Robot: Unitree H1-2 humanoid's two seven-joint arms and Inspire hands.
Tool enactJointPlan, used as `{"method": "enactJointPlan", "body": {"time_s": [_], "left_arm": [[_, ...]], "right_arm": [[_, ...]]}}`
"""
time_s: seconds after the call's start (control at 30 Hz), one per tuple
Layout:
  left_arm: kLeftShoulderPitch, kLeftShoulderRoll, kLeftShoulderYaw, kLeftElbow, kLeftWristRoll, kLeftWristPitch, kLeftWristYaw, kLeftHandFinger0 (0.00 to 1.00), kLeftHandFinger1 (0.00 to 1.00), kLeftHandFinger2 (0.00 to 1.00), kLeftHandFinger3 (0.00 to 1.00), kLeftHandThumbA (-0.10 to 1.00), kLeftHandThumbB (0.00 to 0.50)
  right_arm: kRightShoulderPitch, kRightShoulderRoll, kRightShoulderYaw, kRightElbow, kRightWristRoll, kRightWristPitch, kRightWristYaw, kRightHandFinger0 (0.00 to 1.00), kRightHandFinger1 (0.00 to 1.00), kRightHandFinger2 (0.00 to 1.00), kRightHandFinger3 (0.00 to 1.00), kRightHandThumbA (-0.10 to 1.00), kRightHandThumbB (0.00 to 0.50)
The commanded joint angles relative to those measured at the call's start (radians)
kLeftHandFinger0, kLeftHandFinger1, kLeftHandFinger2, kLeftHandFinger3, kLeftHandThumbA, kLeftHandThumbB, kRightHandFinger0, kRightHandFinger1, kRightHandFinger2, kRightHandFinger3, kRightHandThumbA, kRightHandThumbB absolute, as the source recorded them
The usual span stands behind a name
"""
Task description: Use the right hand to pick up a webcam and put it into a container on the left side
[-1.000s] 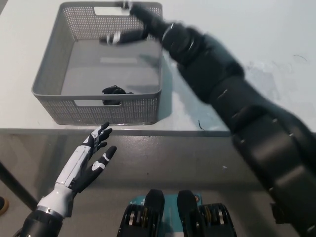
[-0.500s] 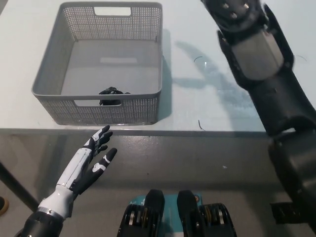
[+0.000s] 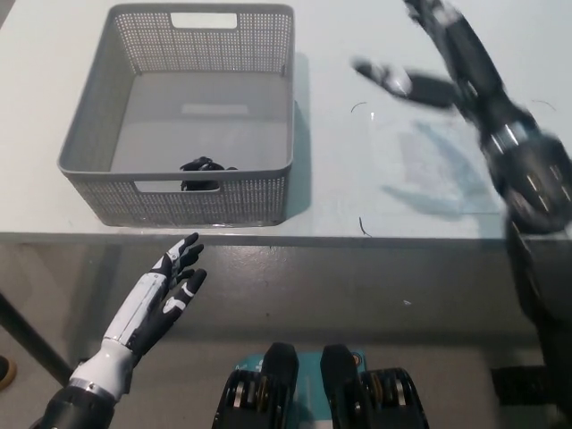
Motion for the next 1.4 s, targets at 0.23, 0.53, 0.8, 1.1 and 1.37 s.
{"method": "enactJointPlan", "body": {"time_s": [0.23,0.53,0.8,1.1,1.37], "left_arm": [[0.002,0.009,0.035,0.001,-0.037,-0.054,0.007,1.00,1.00,1.00,1.00,0.90,0.006],[0.000,0.011,0.043,-0.010,-0.043,-0.043,0.001,1.00,1.00,1.00,1.00,0.91,0.016],[0.030,0.010,0.061,-0.009,-0.044,-0.061,0.013,1.00,1.00,1.00,1.00,0.92,0.000],[0.017,0.008,0.077,-0.002,-0.044,-0.067,0.009,1.00,1.00,1.00,1.00,0.93,0.000],[0.021,0.005,0.079,-0.017,-0.034,-0.052,0.015,1.00,1.00,1.00,1.00,0.93,0.000]], "right_arm": [[0.483,-0.067,-0.104,-0.504,0.322,-0.082,0.080,1.00,1.00,1.00,1.00,1.00,0.222],[0.584,-0.008,-0.053,-0.246,0.322,-0.225,0.112,1.00,1.00,1.00,1.00,1.00,0.121],[0.576,0.017,-0.012,-0.122,0.316,-0.207,0.124,1.00,1.00,1.00,1.00,1.00,0.071],[0.547,0.005,-0.019,-0.068,0.335,-0.197,0.133,1.00,1.00,1.00,1.00,1.00,0.094],[0.543,0.007,-0.028,-0.080,0.343,-0.188,0.131,1.00,1.00,1.00,1.00,1.00,0.094]]}}
